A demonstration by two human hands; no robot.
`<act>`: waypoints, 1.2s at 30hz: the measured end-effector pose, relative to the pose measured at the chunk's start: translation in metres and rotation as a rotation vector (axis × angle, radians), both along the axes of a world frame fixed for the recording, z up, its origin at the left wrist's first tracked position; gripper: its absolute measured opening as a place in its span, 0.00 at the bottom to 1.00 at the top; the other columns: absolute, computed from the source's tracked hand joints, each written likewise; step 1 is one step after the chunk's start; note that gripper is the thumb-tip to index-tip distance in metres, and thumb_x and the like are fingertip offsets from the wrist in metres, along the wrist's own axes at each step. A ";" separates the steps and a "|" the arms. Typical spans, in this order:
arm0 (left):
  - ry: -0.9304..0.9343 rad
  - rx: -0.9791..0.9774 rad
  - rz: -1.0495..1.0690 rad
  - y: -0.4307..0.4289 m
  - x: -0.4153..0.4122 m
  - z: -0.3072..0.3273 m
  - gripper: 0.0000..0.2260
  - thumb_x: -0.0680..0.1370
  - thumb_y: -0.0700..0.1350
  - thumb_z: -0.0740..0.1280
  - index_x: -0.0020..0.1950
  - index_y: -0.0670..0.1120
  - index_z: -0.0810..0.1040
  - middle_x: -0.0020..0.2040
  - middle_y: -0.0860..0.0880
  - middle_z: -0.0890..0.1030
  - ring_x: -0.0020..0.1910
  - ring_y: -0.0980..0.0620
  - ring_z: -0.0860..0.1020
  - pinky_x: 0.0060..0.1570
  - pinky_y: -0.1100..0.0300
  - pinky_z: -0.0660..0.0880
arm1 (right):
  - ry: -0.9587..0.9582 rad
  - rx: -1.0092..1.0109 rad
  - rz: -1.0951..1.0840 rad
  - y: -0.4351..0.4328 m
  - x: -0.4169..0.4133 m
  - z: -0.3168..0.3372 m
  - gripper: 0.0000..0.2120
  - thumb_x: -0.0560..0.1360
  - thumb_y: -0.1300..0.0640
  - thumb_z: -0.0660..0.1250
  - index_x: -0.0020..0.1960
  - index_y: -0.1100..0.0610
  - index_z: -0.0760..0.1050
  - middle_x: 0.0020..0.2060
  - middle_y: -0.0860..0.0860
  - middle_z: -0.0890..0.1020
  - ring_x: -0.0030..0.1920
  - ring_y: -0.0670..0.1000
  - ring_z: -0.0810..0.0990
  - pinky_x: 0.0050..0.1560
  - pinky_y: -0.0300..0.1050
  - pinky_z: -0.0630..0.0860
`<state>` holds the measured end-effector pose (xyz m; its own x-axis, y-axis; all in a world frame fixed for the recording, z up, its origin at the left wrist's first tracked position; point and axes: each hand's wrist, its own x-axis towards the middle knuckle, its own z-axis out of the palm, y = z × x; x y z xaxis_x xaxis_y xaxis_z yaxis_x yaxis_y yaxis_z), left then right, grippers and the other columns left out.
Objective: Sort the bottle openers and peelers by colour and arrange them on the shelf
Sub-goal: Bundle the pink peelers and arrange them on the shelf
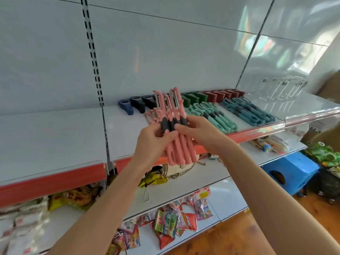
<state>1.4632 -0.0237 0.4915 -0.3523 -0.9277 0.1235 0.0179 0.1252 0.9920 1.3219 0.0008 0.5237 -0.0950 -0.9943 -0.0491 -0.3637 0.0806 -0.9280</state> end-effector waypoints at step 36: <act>-0.274 0.053 0.371 -0.056 -0.053 -0.004 0.04 0.73 0.41 0.70 0.46 0.43 0.79 0.41 0.42 0.82 0.38 0.46 0.82 0.35 0.51 0.81 | 0.212 -0.080 0.177 -0.109 -0.055 -0.026 0.13 0.72 0.53 0.69 0.36 0.59 0.70 0.31 0.57 0.72 0.33 0.52 0.72 0.36 0.50 0.74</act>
